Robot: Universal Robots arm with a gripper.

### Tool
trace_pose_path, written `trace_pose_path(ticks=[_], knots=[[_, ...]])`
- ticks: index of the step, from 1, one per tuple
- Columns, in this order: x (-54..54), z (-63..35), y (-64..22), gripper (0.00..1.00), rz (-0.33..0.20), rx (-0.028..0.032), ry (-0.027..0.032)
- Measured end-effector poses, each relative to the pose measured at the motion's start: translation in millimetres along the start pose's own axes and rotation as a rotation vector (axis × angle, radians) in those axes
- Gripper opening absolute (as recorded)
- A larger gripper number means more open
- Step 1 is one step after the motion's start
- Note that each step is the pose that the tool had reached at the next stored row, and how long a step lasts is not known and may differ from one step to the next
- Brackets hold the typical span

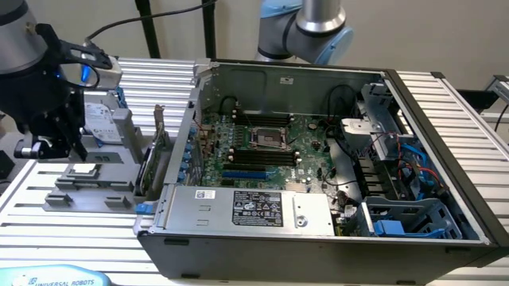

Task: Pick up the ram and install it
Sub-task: 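Pick up the ram and move it above insertion slot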

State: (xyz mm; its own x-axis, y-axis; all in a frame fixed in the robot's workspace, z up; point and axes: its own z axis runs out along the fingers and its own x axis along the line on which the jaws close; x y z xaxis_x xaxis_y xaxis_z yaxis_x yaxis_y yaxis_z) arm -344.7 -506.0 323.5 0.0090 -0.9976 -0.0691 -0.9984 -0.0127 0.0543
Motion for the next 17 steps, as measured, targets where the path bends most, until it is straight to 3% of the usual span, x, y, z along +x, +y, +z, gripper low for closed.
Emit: trace_pose_path(ticks=[13,17], knots=[[-3.7,-61.5,-45.6,0.14,0.0,-0.0031,-0.0004],[-4.5,-76.7,-62.7,0.14,0.0,-0.0041,-0.0037]])
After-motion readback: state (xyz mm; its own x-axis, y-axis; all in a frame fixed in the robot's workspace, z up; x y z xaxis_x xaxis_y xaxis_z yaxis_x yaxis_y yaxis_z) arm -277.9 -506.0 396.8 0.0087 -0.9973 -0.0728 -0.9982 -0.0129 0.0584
